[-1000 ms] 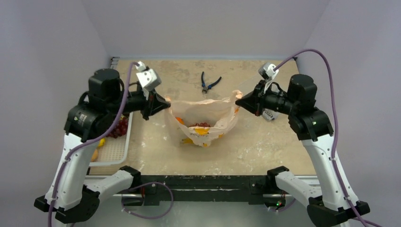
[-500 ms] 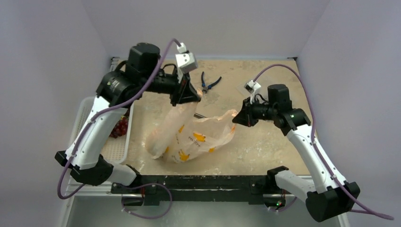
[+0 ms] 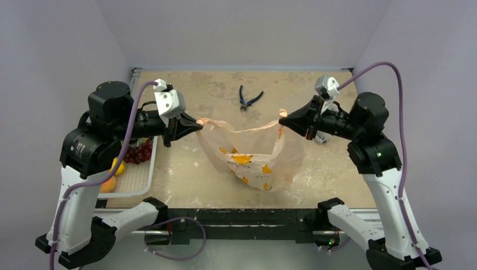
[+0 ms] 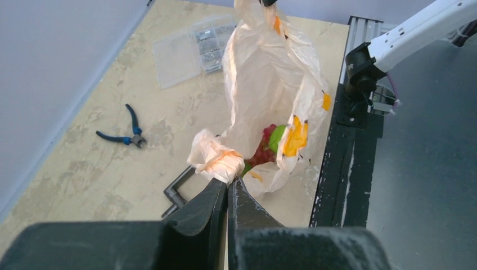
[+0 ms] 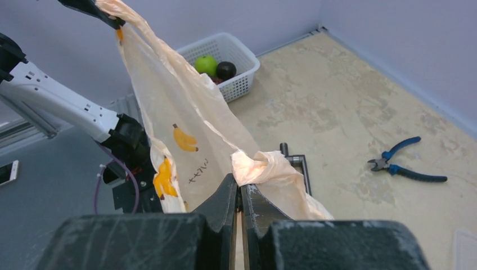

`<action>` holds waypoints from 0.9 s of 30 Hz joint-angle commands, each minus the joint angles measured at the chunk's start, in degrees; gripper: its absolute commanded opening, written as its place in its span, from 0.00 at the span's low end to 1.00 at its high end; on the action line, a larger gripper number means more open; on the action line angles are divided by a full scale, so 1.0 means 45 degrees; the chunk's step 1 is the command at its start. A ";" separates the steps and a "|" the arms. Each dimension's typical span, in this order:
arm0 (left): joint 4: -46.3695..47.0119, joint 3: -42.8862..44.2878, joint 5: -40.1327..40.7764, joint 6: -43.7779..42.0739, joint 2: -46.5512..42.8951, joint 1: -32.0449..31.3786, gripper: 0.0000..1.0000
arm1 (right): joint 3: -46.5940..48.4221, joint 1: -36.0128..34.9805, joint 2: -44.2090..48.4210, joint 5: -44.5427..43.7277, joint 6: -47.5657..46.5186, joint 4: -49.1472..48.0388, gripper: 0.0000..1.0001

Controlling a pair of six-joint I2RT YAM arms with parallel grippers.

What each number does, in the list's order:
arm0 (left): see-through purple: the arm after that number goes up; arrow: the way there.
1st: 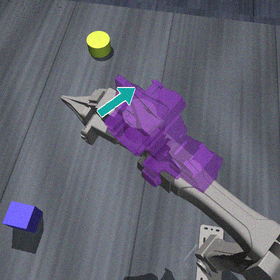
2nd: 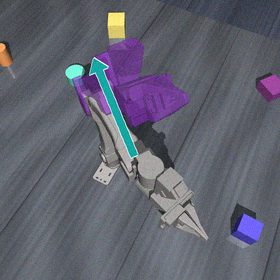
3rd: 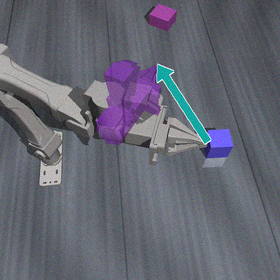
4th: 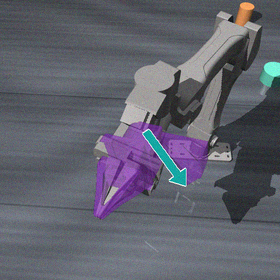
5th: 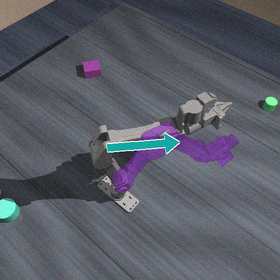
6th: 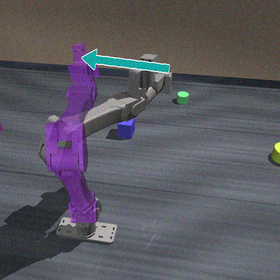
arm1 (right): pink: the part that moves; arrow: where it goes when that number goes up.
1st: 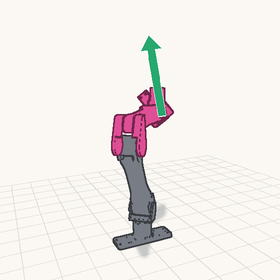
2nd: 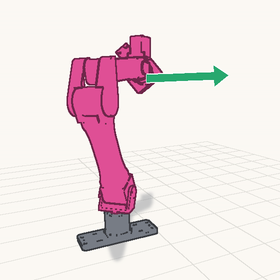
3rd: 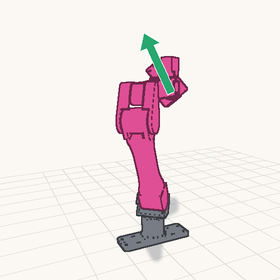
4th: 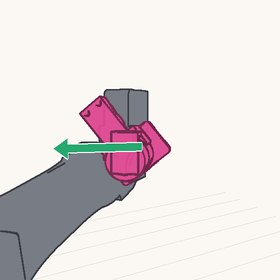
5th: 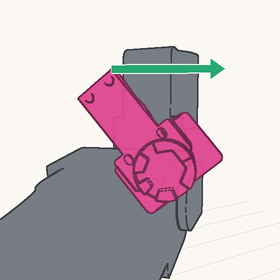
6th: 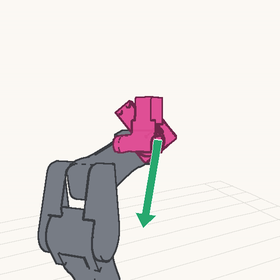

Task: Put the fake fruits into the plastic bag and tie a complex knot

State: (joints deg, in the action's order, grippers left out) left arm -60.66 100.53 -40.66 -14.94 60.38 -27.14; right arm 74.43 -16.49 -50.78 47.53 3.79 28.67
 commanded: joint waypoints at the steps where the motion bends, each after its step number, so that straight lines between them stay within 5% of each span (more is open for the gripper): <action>1: 0.0707 -0.0261 0.0737 -0.0910 0.0523 0.0029 0.00 | -0.0044 0.0012 -0.0599 0.0356 -0.0407 -0.0165 0.00; 10: 0.0728 -0.1979 0.1515 -0.0653 -0.0673 0.0140 0.03 | 0.0210 0.0005 -0.0348 0.0427 -0.0784 0.0072 0.00; 16: 0.0265 -0.2261 0.5103 -0.0954 -0.0883 0.0401 0.00 | -0.0180 0.0001 -0.0056 0.0171 -0.1284 0.0228 0.00; 18: -0.0429 -0.1464 0.6190 -0.0774 -0.0401 0.0438 0.21 | -0.0310 0.0012 -0.0009 -0.0022 -0.1295 0.0186 0.00; 19: -0.1105 -0.0783 0.5868 -0.1020 -0.0123 0.0470 0.45 | -0.0342 0.0007 -0.0004 -0.0055 -0.1292 0.0174 0.00; 20: -0.1794 -0.0070 0.5123 -0.1524 0.0107 0.0482 0.83 | -0.0361 0.0019 -0.0004 -0.0086 -0.1275 0.0146 0.00; 21: -0.2591 0.0597 0.4011 -0.2242 0.0255 0.0483 0.98 | -0.0373 0.0013 -0.0021 -0.0138 -0.1273 0.0145 0.00; 27: -0.2990 0.3050 0.2185 -0.3948 0.0811 0.0047 1.00 | -0.0607 0.0011 -0.0048 -0.0135 -0.1098 -0.0057 0.00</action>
State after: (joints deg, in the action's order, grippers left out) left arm -71.72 107.87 -25.04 -25.26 64.14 -25.12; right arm 72.25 -16.45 -51.00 47.46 -0.99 29.89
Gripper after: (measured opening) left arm 0.998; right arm 0.008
